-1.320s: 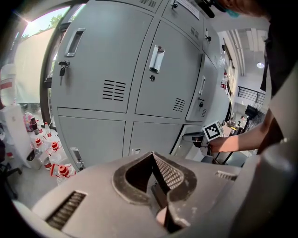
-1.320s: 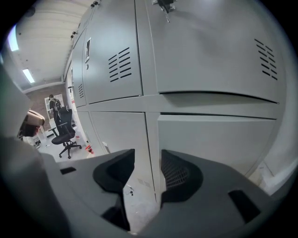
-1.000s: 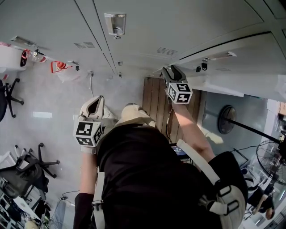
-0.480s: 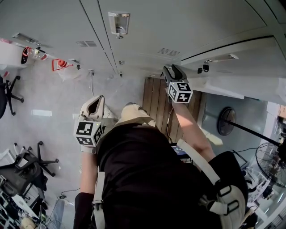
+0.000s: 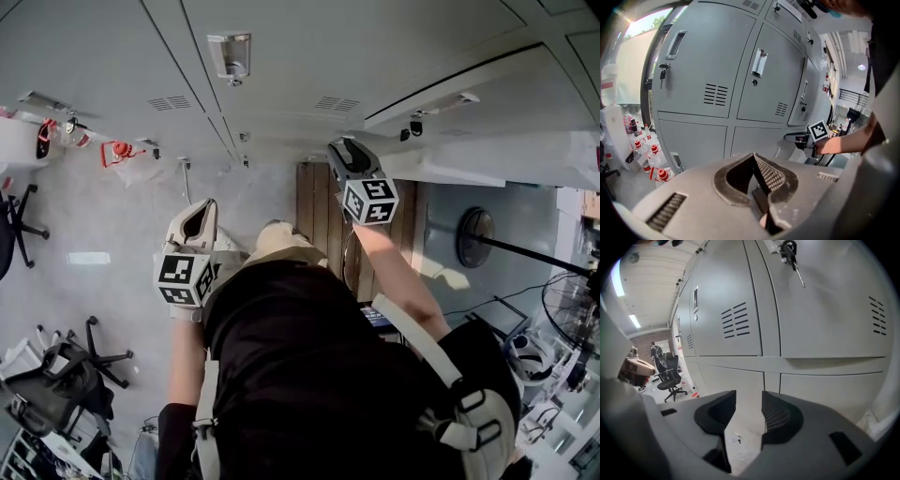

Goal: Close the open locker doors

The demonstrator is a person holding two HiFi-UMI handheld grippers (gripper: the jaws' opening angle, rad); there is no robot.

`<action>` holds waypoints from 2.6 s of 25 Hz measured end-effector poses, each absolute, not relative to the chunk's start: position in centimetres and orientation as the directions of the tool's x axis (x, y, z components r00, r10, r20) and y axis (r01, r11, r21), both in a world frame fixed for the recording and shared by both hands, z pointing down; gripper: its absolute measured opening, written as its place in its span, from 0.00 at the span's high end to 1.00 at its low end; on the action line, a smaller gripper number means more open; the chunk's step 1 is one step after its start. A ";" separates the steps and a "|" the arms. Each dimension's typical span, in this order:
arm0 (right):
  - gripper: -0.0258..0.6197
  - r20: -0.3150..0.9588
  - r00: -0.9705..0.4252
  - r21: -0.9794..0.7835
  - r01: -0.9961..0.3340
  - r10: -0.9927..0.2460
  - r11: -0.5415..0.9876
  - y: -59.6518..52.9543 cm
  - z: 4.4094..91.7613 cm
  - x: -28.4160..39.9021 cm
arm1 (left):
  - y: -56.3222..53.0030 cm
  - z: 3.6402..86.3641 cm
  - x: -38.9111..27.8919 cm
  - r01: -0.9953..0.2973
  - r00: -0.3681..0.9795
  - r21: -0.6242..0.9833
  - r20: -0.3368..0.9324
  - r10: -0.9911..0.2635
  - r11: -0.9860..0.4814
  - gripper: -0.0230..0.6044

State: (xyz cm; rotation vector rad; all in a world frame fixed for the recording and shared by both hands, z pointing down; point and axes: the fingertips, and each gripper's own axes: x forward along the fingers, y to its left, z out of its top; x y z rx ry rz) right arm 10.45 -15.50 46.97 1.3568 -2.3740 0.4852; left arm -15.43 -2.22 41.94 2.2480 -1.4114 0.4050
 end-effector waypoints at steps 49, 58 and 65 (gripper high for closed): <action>0.82 0.095 -0.418 -0.075 -0.908 -0.903 0.412 0.1 21.4 7.7 | -5.3 21.6 -3.3 -0.458 0.887 0.051 0.092 -0.452 -0.888 0.95; 0.83 0.101 -0.397 -0.075 -0.917 -0.912 0.391 0.7 21.3 8.2 | -4.9 21.5 -3.2 -0.446 0.893 0.038 0.093 -0.441 -0.894 0.95; 0.85 0.101 -0.411 -0.102 -0.910 -0.906 0.402 0.8 21.6 7.9 | -4.6 21.6 -3.5 -0.456 0.888 0.045 0.089 -0.451 -0.889 0.95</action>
